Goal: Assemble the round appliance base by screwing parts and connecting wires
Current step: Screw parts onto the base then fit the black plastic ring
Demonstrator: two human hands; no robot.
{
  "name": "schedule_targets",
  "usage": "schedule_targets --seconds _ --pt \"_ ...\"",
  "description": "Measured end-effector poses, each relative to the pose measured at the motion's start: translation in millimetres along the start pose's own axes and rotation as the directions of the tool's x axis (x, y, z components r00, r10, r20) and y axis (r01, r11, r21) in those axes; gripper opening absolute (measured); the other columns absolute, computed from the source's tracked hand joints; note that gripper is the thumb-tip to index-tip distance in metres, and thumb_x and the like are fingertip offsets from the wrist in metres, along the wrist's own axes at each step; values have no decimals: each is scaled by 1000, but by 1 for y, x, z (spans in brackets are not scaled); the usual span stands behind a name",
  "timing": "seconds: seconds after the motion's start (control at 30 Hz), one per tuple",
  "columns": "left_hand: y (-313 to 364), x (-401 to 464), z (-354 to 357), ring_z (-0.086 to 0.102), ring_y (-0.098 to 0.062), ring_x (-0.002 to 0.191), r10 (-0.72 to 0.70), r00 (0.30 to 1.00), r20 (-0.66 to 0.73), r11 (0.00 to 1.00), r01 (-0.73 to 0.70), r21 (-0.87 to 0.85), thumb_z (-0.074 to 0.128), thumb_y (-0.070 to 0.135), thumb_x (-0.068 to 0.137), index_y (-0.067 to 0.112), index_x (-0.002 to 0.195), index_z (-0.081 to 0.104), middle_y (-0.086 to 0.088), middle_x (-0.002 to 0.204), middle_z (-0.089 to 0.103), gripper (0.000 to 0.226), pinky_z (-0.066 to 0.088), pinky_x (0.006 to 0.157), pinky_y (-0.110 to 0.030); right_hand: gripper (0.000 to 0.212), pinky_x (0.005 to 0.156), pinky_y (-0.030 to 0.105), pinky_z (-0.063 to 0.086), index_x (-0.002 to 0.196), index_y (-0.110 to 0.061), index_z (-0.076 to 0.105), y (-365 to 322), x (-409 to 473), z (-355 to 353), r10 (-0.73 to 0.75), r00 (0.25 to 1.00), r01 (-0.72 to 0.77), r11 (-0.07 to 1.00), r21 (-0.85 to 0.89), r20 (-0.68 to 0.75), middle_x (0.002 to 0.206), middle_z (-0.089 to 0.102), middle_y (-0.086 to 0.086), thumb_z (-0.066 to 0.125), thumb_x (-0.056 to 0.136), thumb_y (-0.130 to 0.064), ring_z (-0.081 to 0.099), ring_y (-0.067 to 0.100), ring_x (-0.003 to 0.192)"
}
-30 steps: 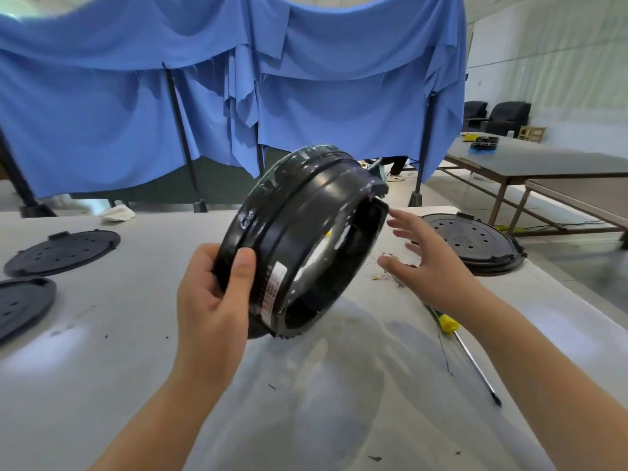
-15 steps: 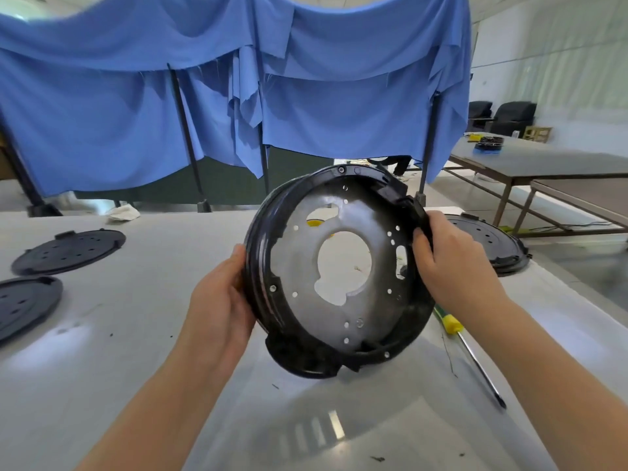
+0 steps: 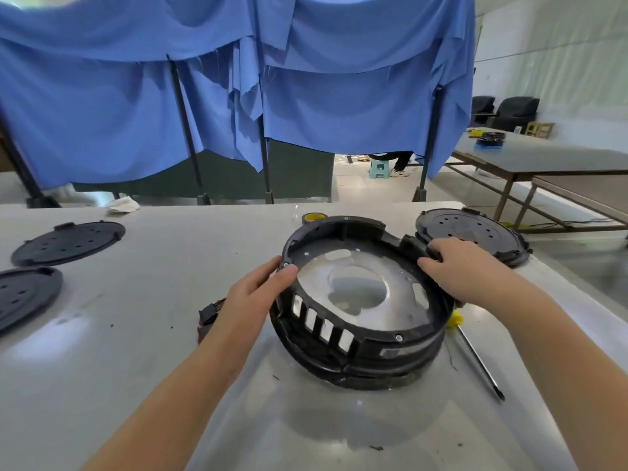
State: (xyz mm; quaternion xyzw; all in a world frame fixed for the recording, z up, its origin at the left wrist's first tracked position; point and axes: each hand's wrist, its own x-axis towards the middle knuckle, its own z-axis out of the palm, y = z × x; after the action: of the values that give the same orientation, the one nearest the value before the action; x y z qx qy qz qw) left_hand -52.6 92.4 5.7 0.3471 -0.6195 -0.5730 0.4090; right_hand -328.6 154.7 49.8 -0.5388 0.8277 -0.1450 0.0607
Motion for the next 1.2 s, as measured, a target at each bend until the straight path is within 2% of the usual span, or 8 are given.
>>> schedule_targets --seconds 0.13,0.27,0.6,0.73,0.83,0.97,1.1,1.2 --pt "-8 -2 3 67 1 97 35 998 51 995 -40 93 63 26 90 37 111 70 14 105 73 24 47 69 -4 26 56 30 47 106 -11 56 4 2 5 12 998 -11 1000 -21 58 89 61 4 44 99 -32 59 16 62" --pt "-12 -2 6 67 6 86 25 999 -34 991 -20 136 61 22 91 35 110 70 16 96 74 24 44 60 0 28 53 28 43 104 -13 58 6 6 12 12 999 -11 1000 -21 36 83 60 2 45 98 -37 59 16 64" --pt "-22 3 3 66 -3 93 7 1000 -25 962 0 274 53 25 94 35 99 71 12 97 74 21 46 76 -18 31 52 26 37 86 -20 65 13 19 33 64 986 -48 993 111 -155 73 61 -5 58 87 -50 54 10 67" --pt "-24 6 0 65 5 93 4 1000 1 960 -4 279 52 28 97 37 105 69 19 99 72 21 43 73 -11 30 57 28 50 83 -23 66 15 19 35 79 988 -47 973 226 -135 73 65 -4 56 88 -51 60 12 62" --pt "-25 8 -4 63 10 93 16 1000 -5 972 -14 233 50 31 98 38 109 66 24 100 71 20 43 67 -1 23 56 23 49 94 -27 68 13 18 33 43 996 -12 929 371 -76 72 68 -7 52 92 -44 63 7 56" --pt "-27 10 -6 64 7 95 28 1000 1 972 -28 232 50 39 97 39 109 65 21 102 71 19 46 72 -8 35 83 28 41 125 -28 59 6 17 34 -3 999 23 925 379 -52 104 61 -12 53 93 -41 55 10 93" --pt "-28 13 -8 64 4 86 42 997 -61 966 -24 259 45 39 99 28 95 69 15 93 73 27 45 69 -9 23 80 27 43 113 -25 65 -17 2 35 -124 951 199 946 254 -284 107 62 -7 54 93 -32 56 10 91" --pt "-27 15 -16 54 -10 79 117 982 -145 896 -41 443 40 34 101 18 86 62 -3 81 62 31 44 70 -27 14 75 24 49 96 -23 69 -42 -20 32 -320 867 445 841 306 -381 88 65 -12 55 93 -26 59 4 80"
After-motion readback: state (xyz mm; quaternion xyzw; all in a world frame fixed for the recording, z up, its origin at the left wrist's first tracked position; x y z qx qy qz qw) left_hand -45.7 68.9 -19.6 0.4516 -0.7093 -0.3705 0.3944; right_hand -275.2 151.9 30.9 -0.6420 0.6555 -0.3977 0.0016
